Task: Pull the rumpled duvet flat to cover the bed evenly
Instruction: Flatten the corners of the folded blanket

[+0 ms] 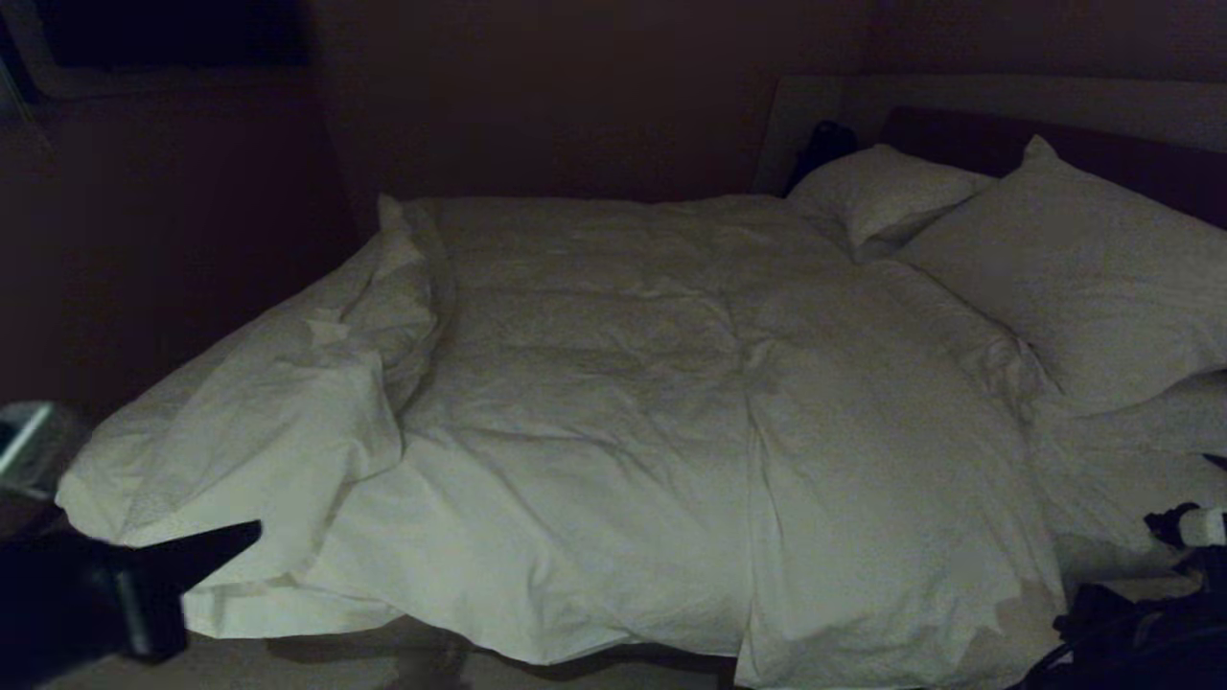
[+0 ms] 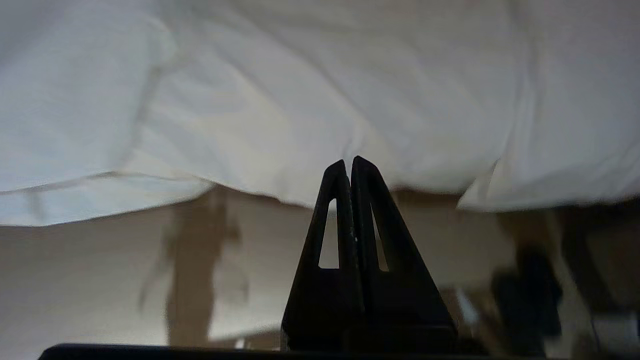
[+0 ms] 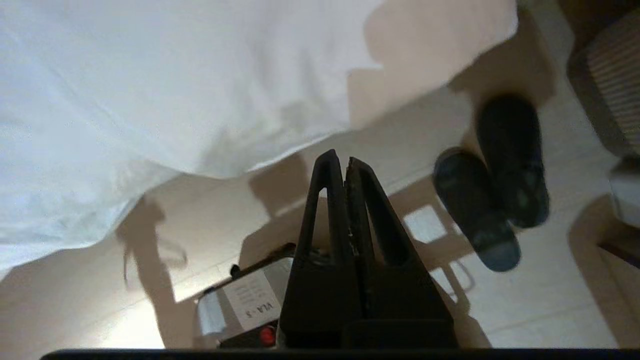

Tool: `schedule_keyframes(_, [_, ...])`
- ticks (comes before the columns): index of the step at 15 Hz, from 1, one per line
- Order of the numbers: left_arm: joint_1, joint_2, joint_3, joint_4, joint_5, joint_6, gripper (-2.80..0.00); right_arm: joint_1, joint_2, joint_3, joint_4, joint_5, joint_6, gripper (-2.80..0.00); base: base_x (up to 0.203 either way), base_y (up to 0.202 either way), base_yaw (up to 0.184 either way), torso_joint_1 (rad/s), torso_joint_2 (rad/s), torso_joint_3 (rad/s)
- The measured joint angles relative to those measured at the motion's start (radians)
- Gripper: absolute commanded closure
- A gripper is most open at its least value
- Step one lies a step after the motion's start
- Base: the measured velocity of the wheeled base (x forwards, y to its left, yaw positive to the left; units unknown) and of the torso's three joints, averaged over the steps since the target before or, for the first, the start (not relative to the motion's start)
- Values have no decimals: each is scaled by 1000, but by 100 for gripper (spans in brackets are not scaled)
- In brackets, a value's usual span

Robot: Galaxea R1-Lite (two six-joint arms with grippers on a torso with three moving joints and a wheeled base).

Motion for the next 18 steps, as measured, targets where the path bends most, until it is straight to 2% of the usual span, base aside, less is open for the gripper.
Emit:
schedule_keyframes(4, [-156,474,-80,-252,64,30,0,-33,56,-13,-14,5,-7,0,0,0,0,0,0,0])
schedule_keyframes(8, [-351,800,-202,-454,99,41,0,-42,112,-7,-33,5,-16,0,0,0,0,0,0,0])
schedule_keyframes(9, [-392,853,-239,-467,108,41,0,-48,129,-7,-35,5,-17,-280,0,0,0,0,0,0])
schedule_keyframes(13, [-485,963,-308,-480,123,36,0,-96,201,-10,-67,-2,-39,-280,0,0,0,0,0,0])
schedule_keyframes(16, [-517,988,-327,-483,122,33,0,-159,249,-11,-121,-10,-62,-280,0,0,0,0,0,0])
schedule_keyframes(18, [-530,994,-337,-483,121,31,0,-252,261,-9,-158,2,-92,-280,0,0,0,0,0,0])
